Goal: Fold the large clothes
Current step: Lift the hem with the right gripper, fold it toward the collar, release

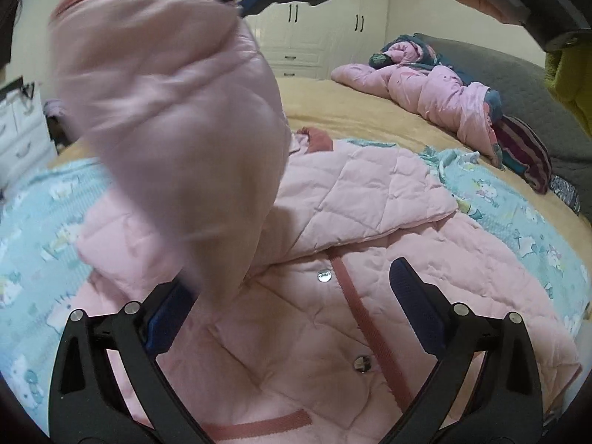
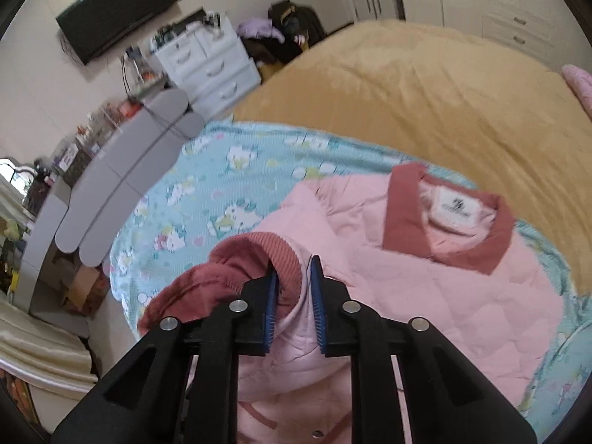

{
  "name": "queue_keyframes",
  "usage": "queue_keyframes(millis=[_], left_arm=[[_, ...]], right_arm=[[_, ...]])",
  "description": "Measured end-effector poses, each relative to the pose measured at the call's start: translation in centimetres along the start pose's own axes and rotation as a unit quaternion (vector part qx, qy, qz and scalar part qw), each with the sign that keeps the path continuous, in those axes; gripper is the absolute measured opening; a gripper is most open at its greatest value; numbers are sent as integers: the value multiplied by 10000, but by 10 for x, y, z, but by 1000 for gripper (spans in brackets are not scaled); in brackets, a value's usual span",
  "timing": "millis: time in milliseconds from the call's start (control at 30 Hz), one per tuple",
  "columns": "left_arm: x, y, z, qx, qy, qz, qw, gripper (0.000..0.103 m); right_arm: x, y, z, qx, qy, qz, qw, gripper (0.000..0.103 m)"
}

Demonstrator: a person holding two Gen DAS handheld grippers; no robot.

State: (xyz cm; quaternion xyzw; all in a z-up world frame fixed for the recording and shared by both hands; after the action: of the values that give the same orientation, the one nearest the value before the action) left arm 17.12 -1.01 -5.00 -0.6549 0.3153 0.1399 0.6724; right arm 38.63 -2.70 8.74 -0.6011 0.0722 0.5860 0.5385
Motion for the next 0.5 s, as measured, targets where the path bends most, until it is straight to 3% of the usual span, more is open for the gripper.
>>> queue_keyframes(millis=[200,300,500], left_arm=[[-20,-8,-13,329,-111,-297,9990,94],[-25,-11,-10,177,-27,-316,9993,94],[-25,-13,2,20,-209,-270,9994,94]], right_arm=[[-39,9,-36,151,80,-379,9991,10],[-48,17,-57,284,176,-471,9983,10],[-62,42,-115,731,405,-658,9943,9]])
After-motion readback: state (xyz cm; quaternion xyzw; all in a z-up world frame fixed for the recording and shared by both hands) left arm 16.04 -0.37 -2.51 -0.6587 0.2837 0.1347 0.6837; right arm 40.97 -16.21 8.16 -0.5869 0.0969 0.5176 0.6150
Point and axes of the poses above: each gripper's, at about its wrist camera, not at the fingertips, and x roughly the way its jaws point, z to its left, y to its underside, the point moved 2 cm from there along x, roughly the way its jaws point, and after that the axes turned 2 degrees about z, right-handed, at the moved point
